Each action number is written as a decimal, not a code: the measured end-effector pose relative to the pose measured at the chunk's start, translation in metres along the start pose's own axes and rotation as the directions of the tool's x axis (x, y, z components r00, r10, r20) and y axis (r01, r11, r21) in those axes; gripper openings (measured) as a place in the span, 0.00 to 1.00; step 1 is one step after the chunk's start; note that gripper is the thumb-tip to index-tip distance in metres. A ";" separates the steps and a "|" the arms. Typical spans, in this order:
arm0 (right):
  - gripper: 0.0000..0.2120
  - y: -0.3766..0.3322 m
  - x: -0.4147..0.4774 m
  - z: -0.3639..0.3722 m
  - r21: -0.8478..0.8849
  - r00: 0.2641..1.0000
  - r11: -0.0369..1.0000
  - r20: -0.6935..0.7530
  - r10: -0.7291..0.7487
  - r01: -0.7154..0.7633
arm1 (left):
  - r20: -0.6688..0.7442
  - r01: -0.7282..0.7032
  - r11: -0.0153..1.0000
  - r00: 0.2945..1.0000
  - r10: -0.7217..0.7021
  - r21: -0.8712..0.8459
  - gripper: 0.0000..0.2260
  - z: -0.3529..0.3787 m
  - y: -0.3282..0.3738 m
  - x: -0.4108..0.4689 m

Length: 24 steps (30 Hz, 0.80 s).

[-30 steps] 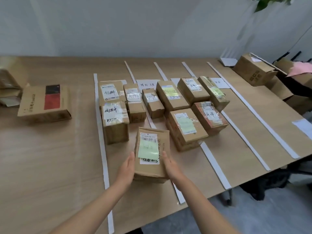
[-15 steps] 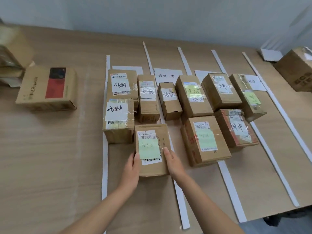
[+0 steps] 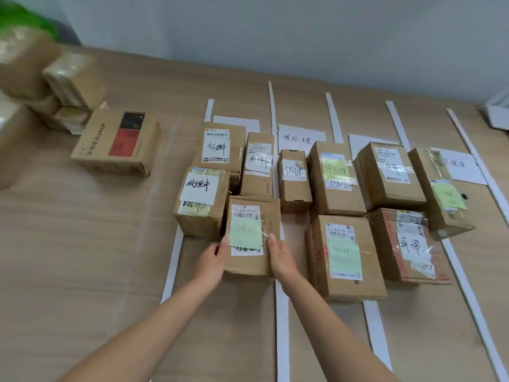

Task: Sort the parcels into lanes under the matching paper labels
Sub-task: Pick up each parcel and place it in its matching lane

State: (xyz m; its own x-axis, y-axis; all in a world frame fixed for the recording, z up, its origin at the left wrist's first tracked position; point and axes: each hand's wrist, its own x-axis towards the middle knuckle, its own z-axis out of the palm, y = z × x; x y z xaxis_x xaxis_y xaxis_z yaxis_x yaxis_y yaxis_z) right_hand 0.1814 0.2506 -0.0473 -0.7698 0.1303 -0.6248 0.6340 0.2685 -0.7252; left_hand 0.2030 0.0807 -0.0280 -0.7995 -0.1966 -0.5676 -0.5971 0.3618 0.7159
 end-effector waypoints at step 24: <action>0.30 -0.259 -0.092 0.228 -0.324 0.539 0.492 0.070 -0.840 0.808 | -0.581 -0.343 0.832 0.599 0.551 0.436 0.22 -0.338 -0.021 0.020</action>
State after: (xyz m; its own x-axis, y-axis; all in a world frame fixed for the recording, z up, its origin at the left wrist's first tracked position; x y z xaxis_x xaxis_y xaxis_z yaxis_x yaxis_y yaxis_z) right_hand 0.1046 -0.0482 0.1318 -0.9419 -0.2222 0.2519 -0.3342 0.5465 -0.7679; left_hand 0.1778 -0.2384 0.0830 -0.8457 -0.4477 0.2905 -0.1948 0.7657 0.6130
